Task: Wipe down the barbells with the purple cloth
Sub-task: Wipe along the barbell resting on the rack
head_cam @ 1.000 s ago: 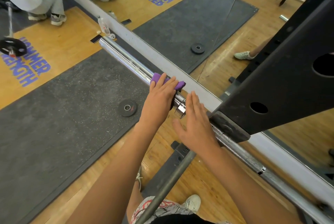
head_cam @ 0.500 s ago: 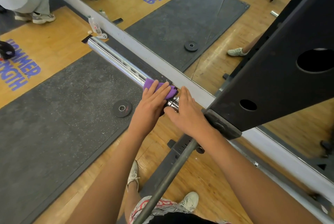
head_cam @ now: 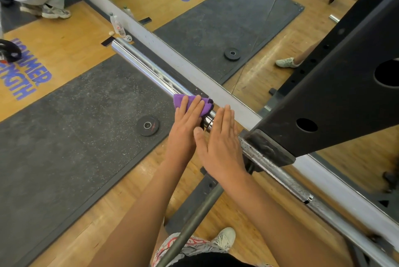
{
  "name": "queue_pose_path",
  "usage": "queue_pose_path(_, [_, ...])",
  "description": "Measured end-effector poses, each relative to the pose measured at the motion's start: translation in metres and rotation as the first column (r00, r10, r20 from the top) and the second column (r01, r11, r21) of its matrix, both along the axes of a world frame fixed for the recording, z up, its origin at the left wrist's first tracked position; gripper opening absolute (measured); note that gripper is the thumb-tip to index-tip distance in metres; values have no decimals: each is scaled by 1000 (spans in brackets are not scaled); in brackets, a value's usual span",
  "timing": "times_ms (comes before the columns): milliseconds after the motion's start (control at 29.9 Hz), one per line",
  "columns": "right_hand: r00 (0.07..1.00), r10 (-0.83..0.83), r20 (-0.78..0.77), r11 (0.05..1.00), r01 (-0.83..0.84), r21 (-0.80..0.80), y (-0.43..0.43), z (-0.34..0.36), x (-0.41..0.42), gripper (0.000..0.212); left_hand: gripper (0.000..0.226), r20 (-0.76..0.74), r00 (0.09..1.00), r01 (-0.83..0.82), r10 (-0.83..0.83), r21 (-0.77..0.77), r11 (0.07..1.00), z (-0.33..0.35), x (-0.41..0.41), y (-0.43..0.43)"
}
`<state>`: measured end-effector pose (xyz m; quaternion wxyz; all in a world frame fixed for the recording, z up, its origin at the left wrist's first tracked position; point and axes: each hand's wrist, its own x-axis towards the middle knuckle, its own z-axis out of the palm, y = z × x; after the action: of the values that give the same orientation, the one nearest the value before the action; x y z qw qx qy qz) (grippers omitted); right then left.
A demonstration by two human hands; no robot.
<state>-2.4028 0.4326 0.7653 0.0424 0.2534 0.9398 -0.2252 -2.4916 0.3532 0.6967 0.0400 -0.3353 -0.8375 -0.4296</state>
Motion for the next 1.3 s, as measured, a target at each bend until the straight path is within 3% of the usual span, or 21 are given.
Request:
queue_pose_path(100, [998,-43,38,995,46,-87,16,3,-15,83,46,-53,998,23,-21,40,999,-8,-3,4])
queue_pose_path(234, [998,-37,42,987,43,-153,27,5,-20,86,45,-204,968,137,-146,-56,989,-7,-31,-1])
queue_pose_path(401, [996,-74,38,972,81,-220,26,8,-19,85,44,-132,990,35,-41,-46,998,6,-64,-6])
queue_pose_path(502, [998,-55,19,987,57,-151,26,5,-18,83,44,-113,993,28,-32,-34,999,3,-55,-6])
queue_pose_path(669, [1000,8,25,993,-10,121,-2,-5,1,84,44,-200,971,124,-129,-37,992,-6,-57,-14])
queue_pose_path(769, [1000,-10,-22,977,14,213,-8,-13,1,87,42,-205,976,74,-71,6,997,-6,-73,-15])
queue_pose_path(870, [998,-44,-45,974,53,221,-11,-19,-10,89,43,-164,986,38,-31,34,999,-9,-74,-14])
queue_pose_path(1004, [995,-72,-66,965,86,246,-11,-17,-13,91,45,-258,953,156,-161,-38,987,-12,-83,-20])
queue_pose_path(1171, [984,-174,-34,980,176,95,0,-1,-26,91,41,-282,951,128,-129,-23,992,0,-100,-20])
queue_pose_path(1305, [989,-147,-29,984,149,95,4,1,-25,95,43,-245,960,132,-133,-20,991,-5,-76,-15])
